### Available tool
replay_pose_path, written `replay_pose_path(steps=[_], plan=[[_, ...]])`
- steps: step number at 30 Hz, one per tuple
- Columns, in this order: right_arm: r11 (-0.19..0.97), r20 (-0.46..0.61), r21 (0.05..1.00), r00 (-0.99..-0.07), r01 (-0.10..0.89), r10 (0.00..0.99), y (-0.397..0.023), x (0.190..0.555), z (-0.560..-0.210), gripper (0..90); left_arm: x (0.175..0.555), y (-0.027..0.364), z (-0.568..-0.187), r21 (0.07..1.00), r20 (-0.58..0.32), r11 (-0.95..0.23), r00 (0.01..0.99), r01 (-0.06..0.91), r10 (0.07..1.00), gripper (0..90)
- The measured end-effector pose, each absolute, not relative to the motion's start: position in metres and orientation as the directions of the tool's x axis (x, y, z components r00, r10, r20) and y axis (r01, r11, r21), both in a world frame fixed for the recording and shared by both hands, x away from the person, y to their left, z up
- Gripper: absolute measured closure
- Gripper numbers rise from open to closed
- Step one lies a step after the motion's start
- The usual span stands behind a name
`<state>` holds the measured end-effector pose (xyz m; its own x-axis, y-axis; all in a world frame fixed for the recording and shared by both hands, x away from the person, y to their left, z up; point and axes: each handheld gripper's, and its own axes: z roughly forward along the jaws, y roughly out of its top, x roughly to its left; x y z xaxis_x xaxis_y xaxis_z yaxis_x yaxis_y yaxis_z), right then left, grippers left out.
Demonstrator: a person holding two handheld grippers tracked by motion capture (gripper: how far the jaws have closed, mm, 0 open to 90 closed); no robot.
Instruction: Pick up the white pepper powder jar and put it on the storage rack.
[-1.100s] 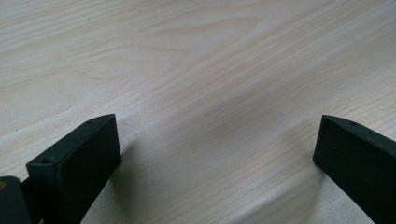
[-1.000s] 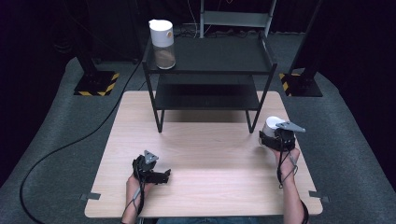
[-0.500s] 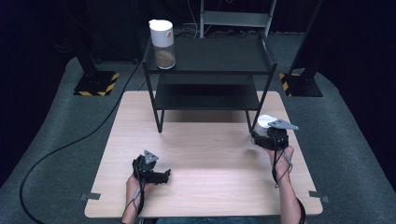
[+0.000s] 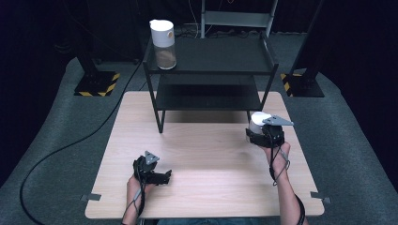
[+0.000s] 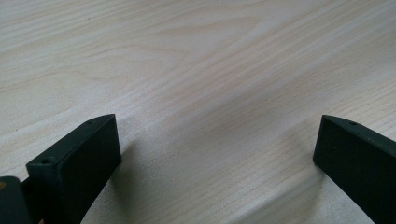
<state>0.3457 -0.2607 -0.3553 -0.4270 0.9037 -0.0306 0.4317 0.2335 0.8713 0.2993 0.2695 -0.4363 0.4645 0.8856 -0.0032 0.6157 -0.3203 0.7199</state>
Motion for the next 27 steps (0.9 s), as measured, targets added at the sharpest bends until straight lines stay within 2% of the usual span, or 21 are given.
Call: replay_pose_path(steps=[27], plan=[[0.254,-0.044,0.889,-0.48,0.381,0.876,-0.251,0.351,-0.321,30.3,0.299,0.269,-0.437,0.722,-0.005,-0.317,0.463,0.615,0.886,0.3]])
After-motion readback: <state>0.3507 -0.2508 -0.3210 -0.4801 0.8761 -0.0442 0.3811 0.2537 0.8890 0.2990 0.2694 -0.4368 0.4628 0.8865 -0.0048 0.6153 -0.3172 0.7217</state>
